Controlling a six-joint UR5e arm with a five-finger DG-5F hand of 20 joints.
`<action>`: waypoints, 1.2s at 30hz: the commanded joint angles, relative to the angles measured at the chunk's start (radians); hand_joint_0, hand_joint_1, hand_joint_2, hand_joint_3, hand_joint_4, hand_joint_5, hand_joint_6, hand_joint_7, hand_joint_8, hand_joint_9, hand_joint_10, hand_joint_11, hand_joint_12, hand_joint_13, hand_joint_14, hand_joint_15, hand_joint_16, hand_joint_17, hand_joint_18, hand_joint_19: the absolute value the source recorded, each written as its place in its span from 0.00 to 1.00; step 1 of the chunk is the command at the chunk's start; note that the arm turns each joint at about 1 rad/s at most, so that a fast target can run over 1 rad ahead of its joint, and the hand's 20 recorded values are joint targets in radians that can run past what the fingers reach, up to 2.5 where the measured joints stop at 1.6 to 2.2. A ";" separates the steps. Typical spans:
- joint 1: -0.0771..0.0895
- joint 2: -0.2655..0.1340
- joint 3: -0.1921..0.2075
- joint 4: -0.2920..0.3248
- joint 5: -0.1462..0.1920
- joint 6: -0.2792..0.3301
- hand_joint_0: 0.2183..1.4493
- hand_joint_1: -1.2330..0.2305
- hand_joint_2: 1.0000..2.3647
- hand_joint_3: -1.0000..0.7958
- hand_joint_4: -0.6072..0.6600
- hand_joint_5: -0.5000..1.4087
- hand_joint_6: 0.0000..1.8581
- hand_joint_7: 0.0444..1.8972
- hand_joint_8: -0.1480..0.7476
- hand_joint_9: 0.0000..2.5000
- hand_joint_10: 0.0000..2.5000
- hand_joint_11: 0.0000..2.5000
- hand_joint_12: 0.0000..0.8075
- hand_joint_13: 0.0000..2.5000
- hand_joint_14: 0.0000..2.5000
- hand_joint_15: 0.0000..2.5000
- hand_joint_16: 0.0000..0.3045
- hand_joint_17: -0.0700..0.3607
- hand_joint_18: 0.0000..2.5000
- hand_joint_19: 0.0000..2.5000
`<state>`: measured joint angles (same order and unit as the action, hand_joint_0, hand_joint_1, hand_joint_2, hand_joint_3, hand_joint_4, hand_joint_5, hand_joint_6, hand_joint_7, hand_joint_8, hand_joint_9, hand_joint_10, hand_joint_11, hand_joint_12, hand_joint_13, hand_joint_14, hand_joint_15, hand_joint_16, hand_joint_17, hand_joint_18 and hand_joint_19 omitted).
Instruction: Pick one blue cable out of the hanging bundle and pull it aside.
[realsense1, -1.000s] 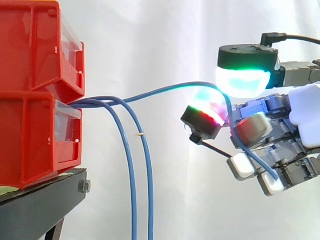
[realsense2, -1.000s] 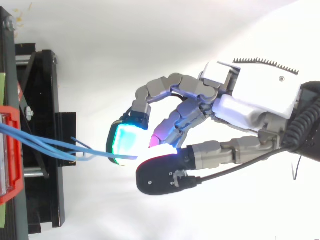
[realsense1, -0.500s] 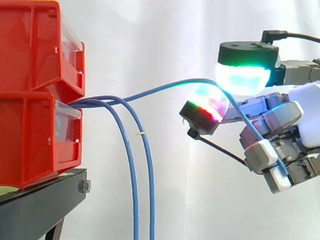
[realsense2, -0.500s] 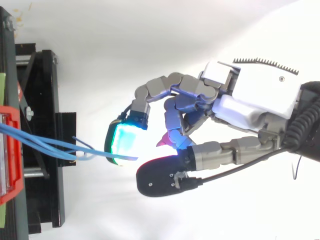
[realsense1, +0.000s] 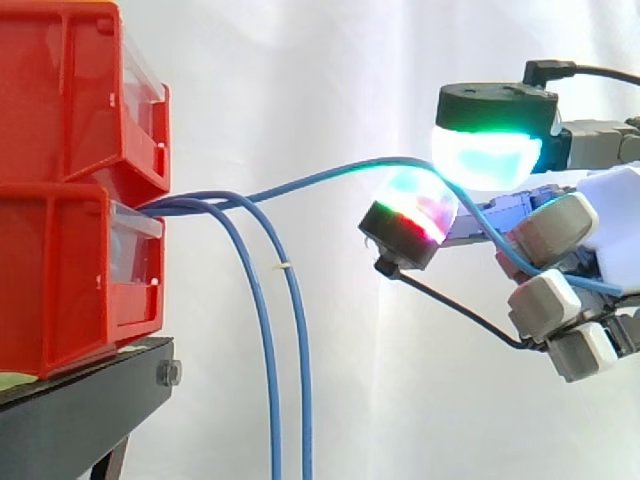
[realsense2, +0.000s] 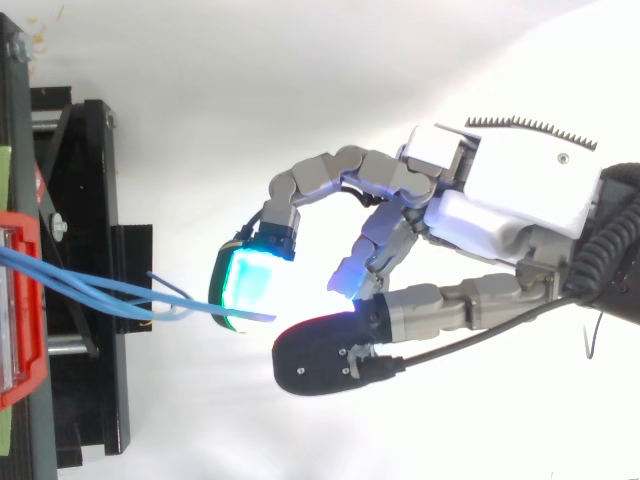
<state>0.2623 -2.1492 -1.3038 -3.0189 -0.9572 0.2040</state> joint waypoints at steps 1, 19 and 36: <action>0.000 0.000 0.000 0.000 0.000 0.000 0.29 0.32 0.00 0.55 0.27 0.23 0.49 0.53 0.67 0.45 0.01 0.31 0.54 0.56 0.01 0.26 0.17 0.43 0.52 0.23; 0.000 0.000 0.000 0.005 0.000 0.000 0.27 0.35 0.08 0.53 0.29 0.23 0.49 0.53 0.60 0.43 0.01 0.18 0.60 0.52 0.01 0.23 0.20 0.48 0.49 0.23; 0.000 0.000 0.000 0.005 -0.002 0.000 0.28 0.35 0.06 0.54 0.29 0.23 0.49 0.53 0.57 0.46 0.01 0.38 0.59 0.50 0.01 0.25 0.19 0.47 0.45 0.24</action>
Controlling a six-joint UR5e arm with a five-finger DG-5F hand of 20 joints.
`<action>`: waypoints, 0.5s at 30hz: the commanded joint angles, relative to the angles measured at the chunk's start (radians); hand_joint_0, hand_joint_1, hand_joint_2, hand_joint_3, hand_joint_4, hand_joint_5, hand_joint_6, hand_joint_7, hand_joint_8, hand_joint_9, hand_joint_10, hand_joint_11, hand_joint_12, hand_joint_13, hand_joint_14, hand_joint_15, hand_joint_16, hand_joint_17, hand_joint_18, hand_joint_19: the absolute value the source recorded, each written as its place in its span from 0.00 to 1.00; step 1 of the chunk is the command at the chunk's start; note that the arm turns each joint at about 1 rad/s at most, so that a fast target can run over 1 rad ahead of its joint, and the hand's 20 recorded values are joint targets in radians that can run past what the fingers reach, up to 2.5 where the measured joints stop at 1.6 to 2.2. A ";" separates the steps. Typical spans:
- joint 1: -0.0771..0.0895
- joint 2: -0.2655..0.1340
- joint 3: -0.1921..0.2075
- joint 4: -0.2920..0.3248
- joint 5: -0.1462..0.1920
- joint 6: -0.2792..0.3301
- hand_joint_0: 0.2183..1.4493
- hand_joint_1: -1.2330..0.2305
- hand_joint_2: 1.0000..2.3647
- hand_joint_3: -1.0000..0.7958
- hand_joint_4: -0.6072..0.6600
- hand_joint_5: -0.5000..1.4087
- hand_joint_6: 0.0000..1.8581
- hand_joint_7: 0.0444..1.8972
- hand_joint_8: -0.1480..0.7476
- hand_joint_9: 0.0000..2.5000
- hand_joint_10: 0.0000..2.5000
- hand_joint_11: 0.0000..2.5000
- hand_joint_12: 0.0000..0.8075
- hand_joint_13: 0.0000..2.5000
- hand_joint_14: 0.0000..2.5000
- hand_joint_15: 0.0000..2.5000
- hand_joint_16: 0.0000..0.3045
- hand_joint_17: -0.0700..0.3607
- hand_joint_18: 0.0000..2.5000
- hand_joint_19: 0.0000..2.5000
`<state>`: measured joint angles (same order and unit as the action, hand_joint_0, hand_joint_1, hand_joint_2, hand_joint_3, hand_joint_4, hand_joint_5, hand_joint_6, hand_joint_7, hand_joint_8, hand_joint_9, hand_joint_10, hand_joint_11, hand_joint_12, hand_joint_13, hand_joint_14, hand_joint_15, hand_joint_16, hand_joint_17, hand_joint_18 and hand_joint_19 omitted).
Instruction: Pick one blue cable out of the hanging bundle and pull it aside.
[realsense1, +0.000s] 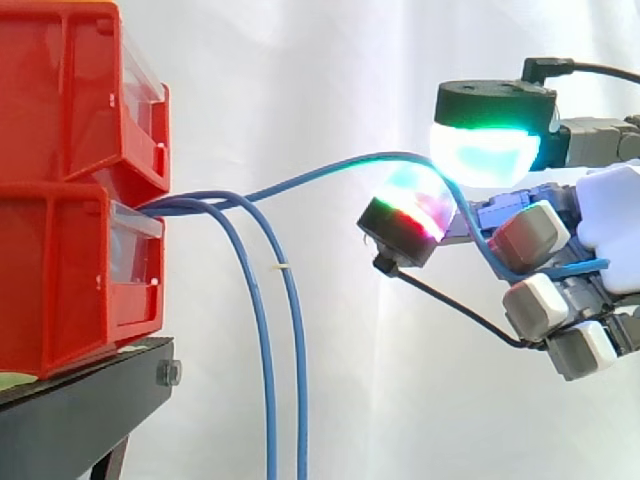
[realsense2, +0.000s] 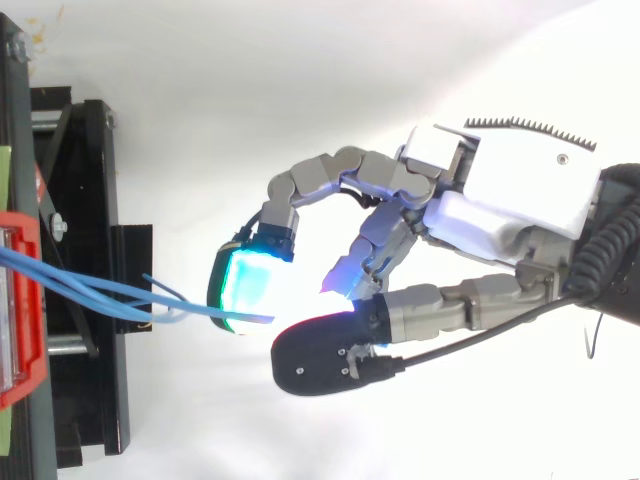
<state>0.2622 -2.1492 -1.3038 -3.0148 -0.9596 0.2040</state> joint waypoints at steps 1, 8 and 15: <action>0.000 0.000 0.000 0.001 0.001 0.000 0.28 0.35 0.06 0.54 0.29 0.23 0.49 0.53 0.57 0.46 0.01 0.37 0.59 0.50 0.01 0.25 0.19 0.47 0.45 0.24; 0.000 0.000 0.000 0.001 0.001 0.000 0.27 0.35 0.07 0.53 0.30 0.23 0.49 0.52 0.57 0.45 0.01 0.34 0.59 0.50 0.01 0.25 0.19 0.47 0.45 0.24; 0.000 0.000 0.000 0.001 0.001 0.000 0.27 0.35 0.07 0.53 0.30 0.23 0.49 0.52 0.57 0.44 0.01 0.32 0.60 0.50 0.01 0.25 0.20 0.47 0.45 0.24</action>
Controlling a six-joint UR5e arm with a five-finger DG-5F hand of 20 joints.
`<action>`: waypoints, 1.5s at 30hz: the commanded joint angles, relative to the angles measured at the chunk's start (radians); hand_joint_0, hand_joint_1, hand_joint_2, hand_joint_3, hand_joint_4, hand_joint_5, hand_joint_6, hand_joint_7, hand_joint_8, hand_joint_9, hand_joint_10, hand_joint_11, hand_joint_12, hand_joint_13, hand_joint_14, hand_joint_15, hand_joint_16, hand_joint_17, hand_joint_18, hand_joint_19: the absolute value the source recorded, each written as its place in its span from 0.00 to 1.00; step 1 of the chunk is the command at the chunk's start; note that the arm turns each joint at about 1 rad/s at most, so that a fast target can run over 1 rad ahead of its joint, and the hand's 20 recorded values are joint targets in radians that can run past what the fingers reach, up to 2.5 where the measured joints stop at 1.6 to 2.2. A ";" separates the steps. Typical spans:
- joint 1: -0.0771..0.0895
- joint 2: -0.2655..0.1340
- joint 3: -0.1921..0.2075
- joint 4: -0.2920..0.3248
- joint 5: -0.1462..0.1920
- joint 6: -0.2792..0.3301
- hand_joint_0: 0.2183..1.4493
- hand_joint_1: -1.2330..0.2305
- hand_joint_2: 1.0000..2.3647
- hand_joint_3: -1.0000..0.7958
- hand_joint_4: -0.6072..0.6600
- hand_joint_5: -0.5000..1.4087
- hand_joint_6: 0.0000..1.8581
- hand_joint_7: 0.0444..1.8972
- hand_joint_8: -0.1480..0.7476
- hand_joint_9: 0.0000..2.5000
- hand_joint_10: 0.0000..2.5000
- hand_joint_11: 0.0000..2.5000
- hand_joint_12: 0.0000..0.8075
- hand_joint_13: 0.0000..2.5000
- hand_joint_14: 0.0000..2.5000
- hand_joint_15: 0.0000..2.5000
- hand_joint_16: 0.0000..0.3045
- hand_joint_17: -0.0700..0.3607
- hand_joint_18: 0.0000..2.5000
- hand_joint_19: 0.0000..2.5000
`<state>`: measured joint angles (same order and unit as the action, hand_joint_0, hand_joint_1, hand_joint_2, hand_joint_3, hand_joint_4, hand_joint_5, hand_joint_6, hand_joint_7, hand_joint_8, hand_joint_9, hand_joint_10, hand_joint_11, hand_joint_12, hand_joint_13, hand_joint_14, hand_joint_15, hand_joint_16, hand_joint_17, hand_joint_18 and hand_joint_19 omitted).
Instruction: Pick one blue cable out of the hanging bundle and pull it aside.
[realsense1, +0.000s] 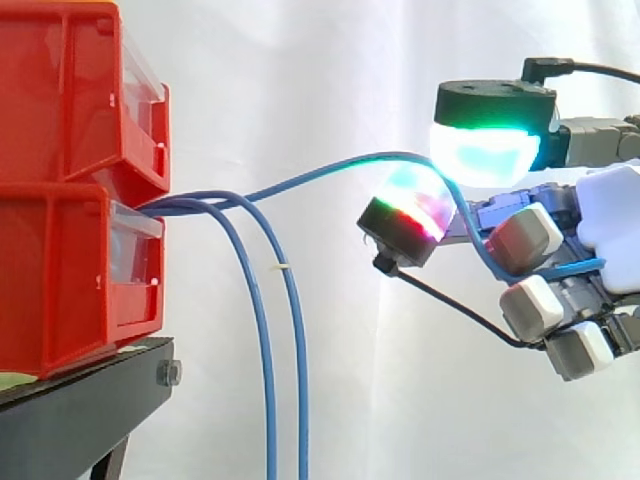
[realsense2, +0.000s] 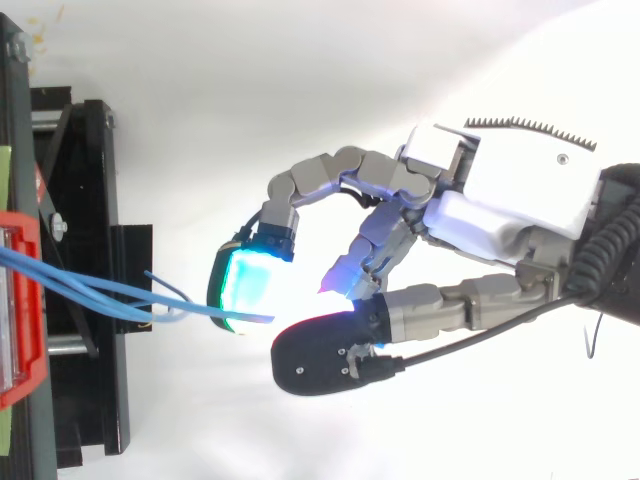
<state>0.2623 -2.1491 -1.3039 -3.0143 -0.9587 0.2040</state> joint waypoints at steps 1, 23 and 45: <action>-0.001 0.000 0.000 0.000 0.000 0.000 0.27 0.35 0.07 0.54 0.30 0.23 0.49 0.52 0.57 0.44 0.01 0.32 0.59 0.50 0.01 0.25 0.19 0.47 0.45 0.24; 0.000 0.000 0.000 0.000 0.000 0.000 0.28 0.34 0.07 0.53 0.30 0.23 0.49 0.52 0.57 0.45 0.01 0.31 0.59 0.50 0.01 0.26 0.19 0.47 0.45 0.24; 0.000 0.000 0.000 0.000 0.000 0.000 0.28 0.33 0.07 0.54 0.30 0.24 0.49 0.53 0.57 0.46 0.01 0.31 0.58 0.50 0.01 0.26 0.19 0.47 0.44 0.24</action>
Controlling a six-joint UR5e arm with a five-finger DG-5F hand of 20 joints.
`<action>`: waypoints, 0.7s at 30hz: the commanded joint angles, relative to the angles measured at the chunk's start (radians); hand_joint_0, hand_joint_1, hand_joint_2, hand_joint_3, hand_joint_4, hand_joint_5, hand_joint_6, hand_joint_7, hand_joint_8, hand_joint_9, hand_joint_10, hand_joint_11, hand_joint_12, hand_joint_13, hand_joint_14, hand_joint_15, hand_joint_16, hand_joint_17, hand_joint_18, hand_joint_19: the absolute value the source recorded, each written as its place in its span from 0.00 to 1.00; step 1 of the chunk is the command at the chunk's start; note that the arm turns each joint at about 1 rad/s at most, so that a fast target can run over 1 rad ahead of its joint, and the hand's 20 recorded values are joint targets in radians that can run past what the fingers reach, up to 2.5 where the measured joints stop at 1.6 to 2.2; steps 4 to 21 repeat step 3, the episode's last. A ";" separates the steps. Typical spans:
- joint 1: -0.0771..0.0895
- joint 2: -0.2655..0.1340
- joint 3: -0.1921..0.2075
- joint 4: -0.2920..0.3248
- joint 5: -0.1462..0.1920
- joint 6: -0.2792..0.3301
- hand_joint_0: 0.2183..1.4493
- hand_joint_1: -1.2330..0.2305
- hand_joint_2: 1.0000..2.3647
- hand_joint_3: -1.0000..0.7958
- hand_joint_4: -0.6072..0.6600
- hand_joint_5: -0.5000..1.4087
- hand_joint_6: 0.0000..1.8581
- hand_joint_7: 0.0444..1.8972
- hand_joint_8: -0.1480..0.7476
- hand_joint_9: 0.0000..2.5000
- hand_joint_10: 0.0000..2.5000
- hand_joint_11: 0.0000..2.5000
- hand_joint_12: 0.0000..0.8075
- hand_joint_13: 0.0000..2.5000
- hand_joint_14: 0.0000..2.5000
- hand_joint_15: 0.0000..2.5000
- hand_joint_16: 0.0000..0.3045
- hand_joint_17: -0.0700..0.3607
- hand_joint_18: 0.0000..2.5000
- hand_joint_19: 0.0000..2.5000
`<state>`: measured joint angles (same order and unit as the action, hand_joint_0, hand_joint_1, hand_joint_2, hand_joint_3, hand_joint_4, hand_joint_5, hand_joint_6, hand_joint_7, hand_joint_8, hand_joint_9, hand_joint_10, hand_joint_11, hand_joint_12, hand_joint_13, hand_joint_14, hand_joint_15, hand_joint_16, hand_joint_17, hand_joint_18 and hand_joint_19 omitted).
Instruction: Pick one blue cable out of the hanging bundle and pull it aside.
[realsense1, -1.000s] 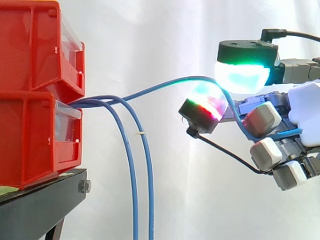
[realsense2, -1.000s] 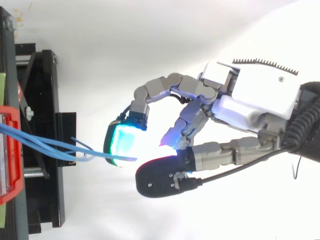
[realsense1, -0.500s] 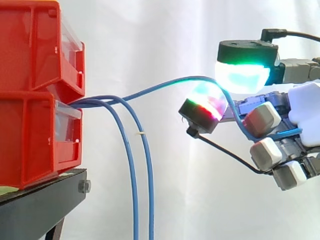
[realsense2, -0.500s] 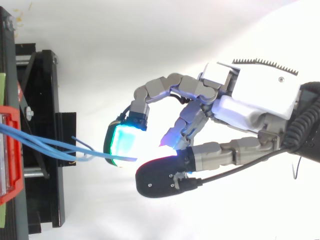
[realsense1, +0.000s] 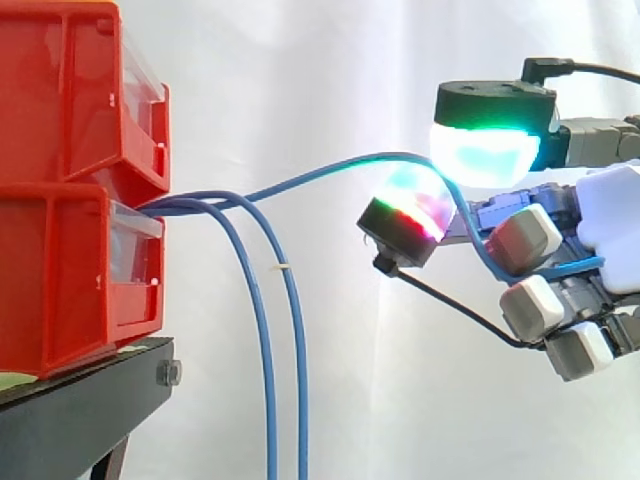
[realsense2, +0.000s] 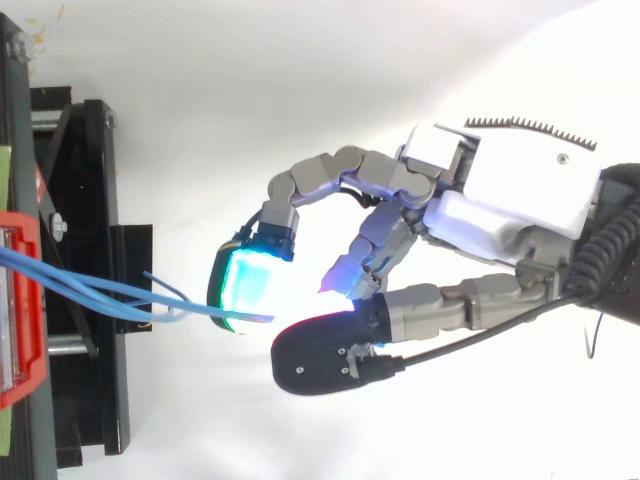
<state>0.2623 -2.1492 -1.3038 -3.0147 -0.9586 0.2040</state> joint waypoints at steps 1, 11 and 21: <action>0.000 0.000 0.000 0.000 0.001 0.000 0.28 0.33 0.07 0.54 0.30 0.24 0.49 0.53 0.57 0.46 0.01 0.31 0.58 0.50 0.01 0.26 0.19 0.47 0.45 0.24; 0.000 0.000 0.000 0.000 0.000 0.000 0.28 0.33 0.07 0.54 0.30 0.24 0.49 0.53 0.57 0.46 0.01 0.31 0.59 0.50 0.01 0.26 0.19 0.47 0.44 0.24; 0.000 0.000 0.000 0.000 0.000 0.000 0.28 0.33 0.07 0.54 0.30 0.24 0.49 0.53 0.57 0.46 0.01 0.31 0.59 0.50 0.01 0.26 0.19 0.47 0.44 0.24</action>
